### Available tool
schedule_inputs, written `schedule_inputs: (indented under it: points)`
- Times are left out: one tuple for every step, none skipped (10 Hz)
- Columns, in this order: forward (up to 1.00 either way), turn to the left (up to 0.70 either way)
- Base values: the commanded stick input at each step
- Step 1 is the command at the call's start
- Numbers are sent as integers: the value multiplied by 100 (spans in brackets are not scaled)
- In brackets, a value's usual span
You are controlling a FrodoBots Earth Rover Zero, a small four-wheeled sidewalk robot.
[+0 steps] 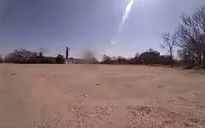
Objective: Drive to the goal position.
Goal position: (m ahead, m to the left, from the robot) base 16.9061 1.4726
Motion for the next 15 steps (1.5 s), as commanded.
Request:
schedule_inputs:
  points:
    - [70,0]
    - [70,0]
    - [70,0]
    - [70,0]
    - [70,0]
    - [70,0]
    - [70,0]
    - [70,0]
    - [70,0]
    - [70,0]
    - [70,0]
    - [70,0]
    - [70,0]
    - [70,0]
    - [70,0]
